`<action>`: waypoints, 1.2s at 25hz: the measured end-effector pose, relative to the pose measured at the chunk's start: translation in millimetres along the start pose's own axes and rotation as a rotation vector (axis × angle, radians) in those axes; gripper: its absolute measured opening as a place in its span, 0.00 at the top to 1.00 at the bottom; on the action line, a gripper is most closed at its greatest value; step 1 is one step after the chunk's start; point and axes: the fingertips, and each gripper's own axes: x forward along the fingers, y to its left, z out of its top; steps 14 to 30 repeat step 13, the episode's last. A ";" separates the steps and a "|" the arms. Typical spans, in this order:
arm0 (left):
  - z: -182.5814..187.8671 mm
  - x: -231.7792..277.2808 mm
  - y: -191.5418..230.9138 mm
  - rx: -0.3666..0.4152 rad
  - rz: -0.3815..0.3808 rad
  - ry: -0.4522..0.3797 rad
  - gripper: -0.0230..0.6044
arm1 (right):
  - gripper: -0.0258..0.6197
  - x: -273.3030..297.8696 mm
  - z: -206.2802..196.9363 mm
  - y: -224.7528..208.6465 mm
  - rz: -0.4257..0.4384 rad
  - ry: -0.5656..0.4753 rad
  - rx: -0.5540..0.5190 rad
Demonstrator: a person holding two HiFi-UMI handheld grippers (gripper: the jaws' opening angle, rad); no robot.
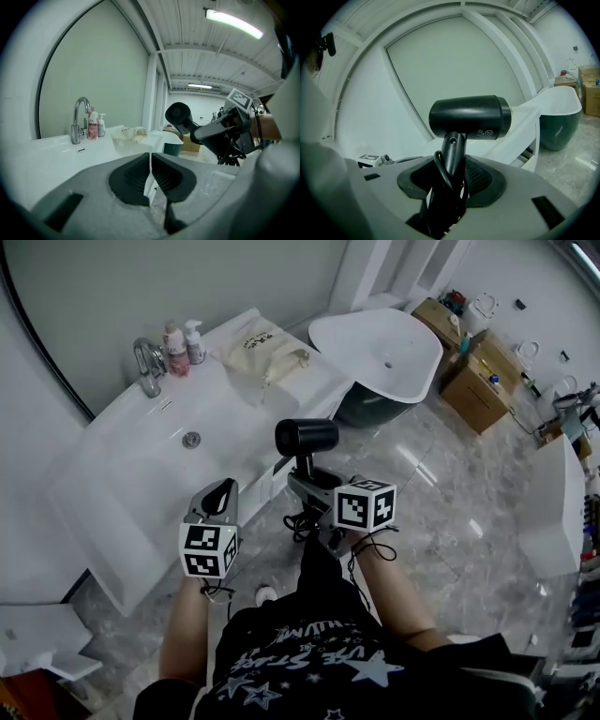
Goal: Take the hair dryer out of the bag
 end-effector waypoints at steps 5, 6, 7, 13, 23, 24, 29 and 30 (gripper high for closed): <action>-15.4 -29.2 -7.5 0.000 -0.022 0.009 0.93 | 0.69 -15.7 -29.6 17.3 -0.022 -0.002 0.024; -18.1 -32.1 -8.5 -0.002 -0.023 0.012 0.93 | 0.69 -18.2 -33.6 18.0 -0.026 -0.002 0.030; -20.6 -33.8 -9.1 -0.005 -0.023 0.015 0.93 | 0.69 -19.9 -36.7 17.6 -0.030 -0.002 0.034; -26.0 -37.0 -19.4 0.000 -0.035 0.029 0.93 | 0.69 -30.5 -42.4 8.1 -0.055 -0.002 0.040; -26.0 -37.0 -19.4 0.000 -0.035 0.029 0.93 | 0.69 -30.5 -42.4 8.1 -0.055 -0.002 0.040; -26.0 -37.0 -19.4 0.000 -0.035 0.029 0.93 | 0.69 -30.5 -42.4 8.1 -0.055 -0.002 0.040; -26.0 -37.0 -19.4 0.000 -0.035 0.029 0.93 | 0.69 -30.5 -42.4 8.1 -0.055 -0.002 0.040; -26.0 -37.0 -19.4 0.000 -0.035 0.029 0.93 | 0.69 -30.5 -42.4 8.1 -0.055 -0.002 0.040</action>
